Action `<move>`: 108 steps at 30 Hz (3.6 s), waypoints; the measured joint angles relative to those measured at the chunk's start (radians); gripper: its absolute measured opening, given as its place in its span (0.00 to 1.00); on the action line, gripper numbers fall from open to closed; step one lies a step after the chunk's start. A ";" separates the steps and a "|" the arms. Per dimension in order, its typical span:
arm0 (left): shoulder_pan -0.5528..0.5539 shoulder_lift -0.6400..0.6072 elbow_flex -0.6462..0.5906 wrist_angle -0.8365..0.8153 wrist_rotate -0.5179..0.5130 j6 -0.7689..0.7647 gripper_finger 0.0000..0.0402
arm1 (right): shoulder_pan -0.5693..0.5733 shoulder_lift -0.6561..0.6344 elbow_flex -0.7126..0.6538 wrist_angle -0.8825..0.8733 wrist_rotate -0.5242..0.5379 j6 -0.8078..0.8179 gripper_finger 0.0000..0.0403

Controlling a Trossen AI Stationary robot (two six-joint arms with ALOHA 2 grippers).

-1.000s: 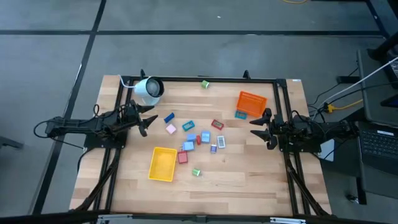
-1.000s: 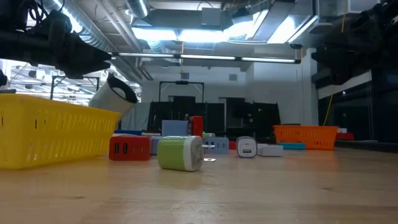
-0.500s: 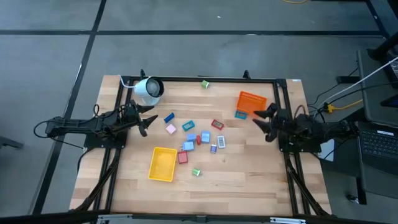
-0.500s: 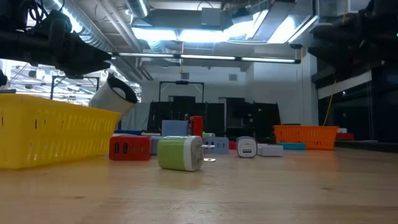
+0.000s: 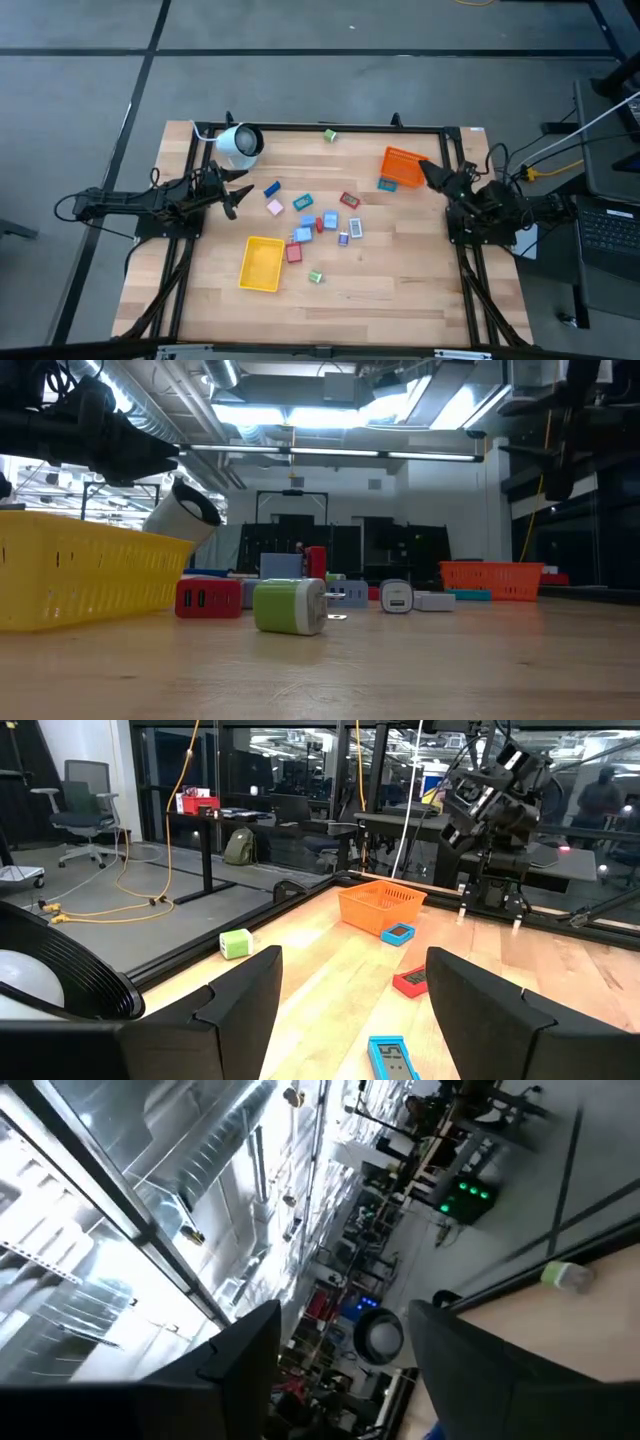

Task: Pick & Place Office items
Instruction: Put the top left light blue charger adapter into the yellow bin

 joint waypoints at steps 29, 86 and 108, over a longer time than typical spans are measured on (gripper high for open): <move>0.002 0.000 0.000 0.597 -0.127 -0.209 0.60 | 0.000 0.342 0.170 0.091 0.195 0.137 0.56; 0.042 1.522 1.259 -0.719 0.421 0.052 0.73 | 0.000 0.526 0.199 0.293 -0.051 0.037 0.56; -0.004 1.748 1.259 -0.753 0.422 -0.028 0.73 | 0.000 0.526 0.199 0.292 -0.098 -0.010 0.56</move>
